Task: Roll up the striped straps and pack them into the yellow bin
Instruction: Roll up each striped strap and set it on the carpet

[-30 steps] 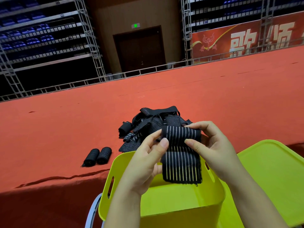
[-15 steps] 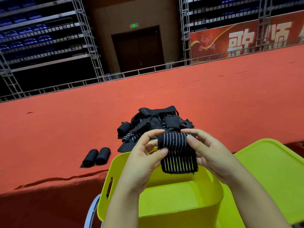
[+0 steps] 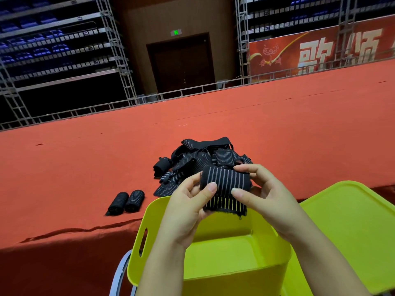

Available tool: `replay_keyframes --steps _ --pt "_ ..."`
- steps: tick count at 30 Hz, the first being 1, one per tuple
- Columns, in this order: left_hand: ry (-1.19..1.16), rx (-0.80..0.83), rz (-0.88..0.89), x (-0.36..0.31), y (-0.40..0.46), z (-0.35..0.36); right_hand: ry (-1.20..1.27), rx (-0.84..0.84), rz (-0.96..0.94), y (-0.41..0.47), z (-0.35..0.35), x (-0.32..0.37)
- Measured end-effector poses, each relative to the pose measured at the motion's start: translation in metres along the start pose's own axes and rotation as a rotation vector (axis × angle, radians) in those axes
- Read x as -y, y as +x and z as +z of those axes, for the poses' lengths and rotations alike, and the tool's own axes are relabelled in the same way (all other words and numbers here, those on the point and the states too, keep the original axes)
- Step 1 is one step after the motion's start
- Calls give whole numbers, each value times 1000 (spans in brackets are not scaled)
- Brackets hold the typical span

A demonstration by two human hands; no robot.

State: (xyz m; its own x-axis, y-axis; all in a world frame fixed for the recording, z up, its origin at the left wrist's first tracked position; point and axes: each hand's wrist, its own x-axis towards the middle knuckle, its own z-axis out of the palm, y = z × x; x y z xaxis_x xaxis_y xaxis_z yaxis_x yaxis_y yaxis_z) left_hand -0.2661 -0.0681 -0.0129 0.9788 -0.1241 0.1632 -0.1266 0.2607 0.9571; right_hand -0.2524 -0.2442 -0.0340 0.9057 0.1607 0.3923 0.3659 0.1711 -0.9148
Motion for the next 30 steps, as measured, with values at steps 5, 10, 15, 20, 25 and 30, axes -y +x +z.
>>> replay_keyframes --steps 5,10,15,20,25,30 --pt "19 8 -5 -2 0 -3 2 26 124 3 -2 1" --pt "-194 -87 -105 -4 6 -10 -142 13 112 8 5 1" --pt "-231 -66 -155 -9 14 -18 -141 15 171 23 13 -3" --pt "-210 -94 -149 -7 20 -25 -26 15 258 32 24 -10" --pt "-232 -57 -134 -6 26 -33 80 -13 313 36 31 -15" --pt "-98 -94 -196 1 34 -42 105 -5 356 40 40 -21"
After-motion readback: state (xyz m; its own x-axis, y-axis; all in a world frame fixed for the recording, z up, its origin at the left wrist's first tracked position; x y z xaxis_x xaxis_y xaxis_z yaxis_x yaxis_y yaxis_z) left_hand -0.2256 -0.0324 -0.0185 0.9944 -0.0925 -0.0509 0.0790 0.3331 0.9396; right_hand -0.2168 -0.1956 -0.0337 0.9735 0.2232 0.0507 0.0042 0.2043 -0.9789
